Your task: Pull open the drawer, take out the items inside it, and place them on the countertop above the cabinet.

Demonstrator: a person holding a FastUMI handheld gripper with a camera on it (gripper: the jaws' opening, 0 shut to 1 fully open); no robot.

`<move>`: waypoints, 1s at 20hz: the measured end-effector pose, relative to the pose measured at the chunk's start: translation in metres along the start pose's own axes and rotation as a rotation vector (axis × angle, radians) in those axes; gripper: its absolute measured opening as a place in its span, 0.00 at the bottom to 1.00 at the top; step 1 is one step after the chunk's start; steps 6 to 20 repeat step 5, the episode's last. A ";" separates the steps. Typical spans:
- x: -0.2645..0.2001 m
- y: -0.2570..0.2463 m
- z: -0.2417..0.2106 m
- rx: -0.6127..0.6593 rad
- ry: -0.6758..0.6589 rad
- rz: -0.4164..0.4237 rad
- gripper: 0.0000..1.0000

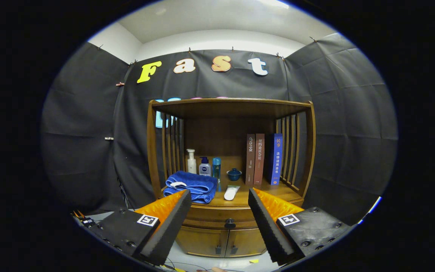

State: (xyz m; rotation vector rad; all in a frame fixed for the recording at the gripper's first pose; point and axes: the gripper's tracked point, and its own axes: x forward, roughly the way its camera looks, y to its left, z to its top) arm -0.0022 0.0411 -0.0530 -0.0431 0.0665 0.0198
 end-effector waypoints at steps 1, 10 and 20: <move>0.000 -0.001 0.000 -0.004 0.003 -0.003 0.99; 0.001 -0.003 0.001 -0.006 0.003 -0.011 0.99; 0.001 -0.003 0.001 -0.006 0.003 -0.011 0.99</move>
